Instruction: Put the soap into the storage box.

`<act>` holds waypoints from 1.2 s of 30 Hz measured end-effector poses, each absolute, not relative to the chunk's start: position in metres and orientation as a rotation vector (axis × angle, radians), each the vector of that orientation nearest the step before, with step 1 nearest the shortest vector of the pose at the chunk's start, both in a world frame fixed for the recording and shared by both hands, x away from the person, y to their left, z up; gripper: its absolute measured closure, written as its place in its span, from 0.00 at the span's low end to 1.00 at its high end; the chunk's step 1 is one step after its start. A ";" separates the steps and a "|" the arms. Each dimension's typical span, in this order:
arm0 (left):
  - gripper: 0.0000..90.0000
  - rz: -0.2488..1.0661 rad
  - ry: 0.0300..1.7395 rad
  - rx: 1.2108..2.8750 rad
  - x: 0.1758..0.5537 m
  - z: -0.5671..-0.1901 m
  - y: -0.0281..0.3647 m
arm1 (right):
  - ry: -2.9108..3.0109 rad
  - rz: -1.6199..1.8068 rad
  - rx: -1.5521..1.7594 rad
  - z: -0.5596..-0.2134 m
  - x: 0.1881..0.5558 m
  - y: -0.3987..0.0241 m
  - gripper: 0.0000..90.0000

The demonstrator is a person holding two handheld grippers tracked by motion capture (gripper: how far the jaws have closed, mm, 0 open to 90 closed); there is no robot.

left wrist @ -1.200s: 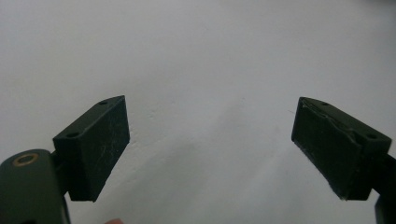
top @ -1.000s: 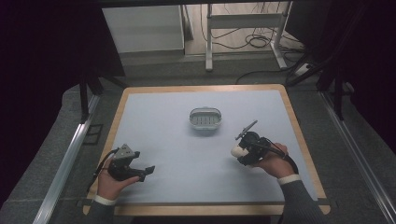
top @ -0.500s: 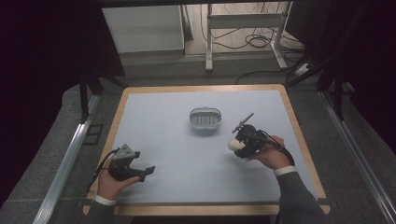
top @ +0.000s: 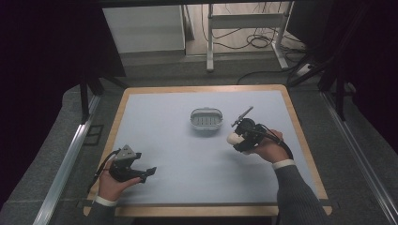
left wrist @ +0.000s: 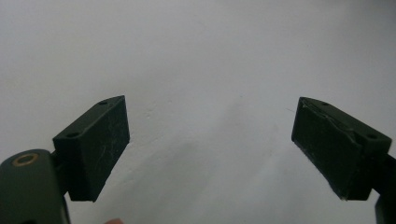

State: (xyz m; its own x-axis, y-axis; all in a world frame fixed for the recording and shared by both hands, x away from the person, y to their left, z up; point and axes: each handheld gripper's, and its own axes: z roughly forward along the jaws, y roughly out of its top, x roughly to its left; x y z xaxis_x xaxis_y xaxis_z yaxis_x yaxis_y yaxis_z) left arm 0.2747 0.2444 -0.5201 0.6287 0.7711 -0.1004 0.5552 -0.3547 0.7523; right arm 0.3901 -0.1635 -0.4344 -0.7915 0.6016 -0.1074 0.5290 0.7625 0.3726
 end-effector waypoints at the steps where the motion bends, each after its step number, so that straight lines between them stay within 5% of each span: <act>1: 0.13 0.347 1.036 2.058 0.275 -0.520 0.245 | 2.738 0.481 0.893 -0.434 0.391 -0.163 0.55; 36: 0.13 0.338 1.029 2.060 0.275 -0.521 0.244 | 2.714 0.518 0.878 -0.429 0.430 -0.148 0.55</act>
State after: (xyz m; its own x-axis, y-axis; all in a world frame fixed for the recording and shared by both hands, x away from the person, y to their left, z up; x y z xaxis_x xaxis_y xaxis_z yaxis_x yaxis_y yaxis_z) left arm 0.2748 0.2440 -0.5206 0.6349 0.7655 -0.1044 0.5541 -0.3570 0.7520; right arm 0.4300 -0.1477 -0.4289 -0.7899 0.6017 -0.1183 0.5158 0.7563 0.4024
